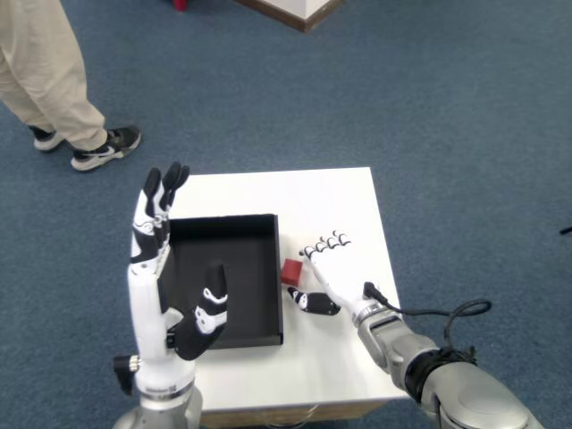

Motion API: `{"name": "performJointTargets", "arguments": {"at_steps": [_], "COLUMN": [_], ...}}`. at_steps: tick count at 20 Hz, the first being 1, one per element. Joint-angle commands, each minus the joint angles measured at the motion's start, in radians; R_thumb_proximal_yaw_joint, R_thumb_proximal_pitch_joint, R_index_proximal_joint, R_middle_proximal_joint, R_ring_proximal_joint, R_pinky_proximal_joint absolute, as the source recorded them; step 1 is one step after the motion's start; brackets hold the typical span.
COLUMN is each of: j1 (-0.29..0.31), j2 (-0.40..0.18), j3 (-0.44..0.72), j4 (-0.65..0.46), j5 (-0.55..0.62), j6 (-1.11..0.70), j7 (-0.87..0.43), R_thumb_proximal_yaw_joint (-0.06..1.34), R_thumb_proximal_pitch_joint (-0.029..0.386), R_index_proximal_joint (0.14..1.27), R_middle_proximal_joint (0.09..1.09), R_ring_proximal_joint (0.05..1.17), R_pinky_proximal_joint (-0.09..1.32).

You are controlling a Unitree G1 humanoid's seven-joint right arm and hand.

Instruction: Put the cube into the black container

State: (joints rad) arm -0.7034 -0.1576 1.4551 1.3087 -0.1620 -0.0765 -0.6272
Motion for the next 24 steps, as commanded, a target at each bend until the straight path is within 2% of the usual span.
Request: {"name": "performJointTargets", "arguments": {"at_steps": [1,11,24], "j1": [-0.043,-0.027,-0.003], "j2": [-0.009,-0.012,-0.004], "j3": [-0.011,-0.02,-0.007], "j4": [0.011,0.044,0.042], "j5": [-0.011,-0.024,-0.028], "j6": [-0.024,-0.081,-0.087], "j7": [-0.008,-0.011,-0.084], "R_thumb_proximal_yaw_joint": [0.52,0.61,0.46], "R_thumb_proximal_pitch_joint": [0.134,0.155,0.15], "R_index_proximal_joint": [0.4,0.43,0.44], "R_middle_proximal_joint": [0.39,0.42,0.42], "R_ring_proximal_joint": [0.29,0.32,0.32], "R_pinky_proximal_joint": [0.02,0.13,0.12]}}
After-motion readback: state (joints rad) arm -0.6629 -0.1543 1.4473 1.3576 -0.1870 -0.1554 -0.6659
